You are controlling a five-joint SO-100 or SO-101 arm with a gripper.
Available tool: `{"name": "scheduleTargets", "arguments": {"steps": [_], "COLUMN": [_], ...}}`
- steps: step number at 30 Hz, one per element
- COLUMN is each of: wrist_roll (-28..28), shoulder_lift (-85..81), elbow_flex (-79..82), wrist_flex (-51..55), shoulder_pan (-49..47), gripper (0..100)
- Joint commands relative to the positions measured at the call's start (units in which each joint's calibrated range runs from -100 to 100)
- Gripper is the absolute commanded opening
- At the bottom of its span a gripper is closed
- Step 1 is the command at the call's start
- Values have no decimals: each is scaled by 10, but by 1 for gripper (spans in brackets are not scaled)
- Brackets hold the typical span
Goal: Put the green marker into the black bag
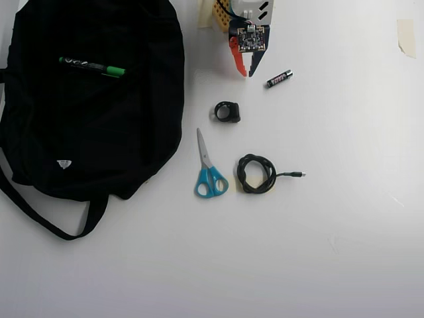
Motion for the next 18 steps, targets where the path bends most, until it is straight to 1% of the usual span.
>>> {"name": "scheduleTargets", "arguments": {"steps": [1,18], "wrist_roll": [2,3], "shoulder_lift": [-14,-14], "elbow_flex": [29,51], "wrist_flex": [-6,3], "shoulder_pan": [-1,4], "gripper": [2,2]}}
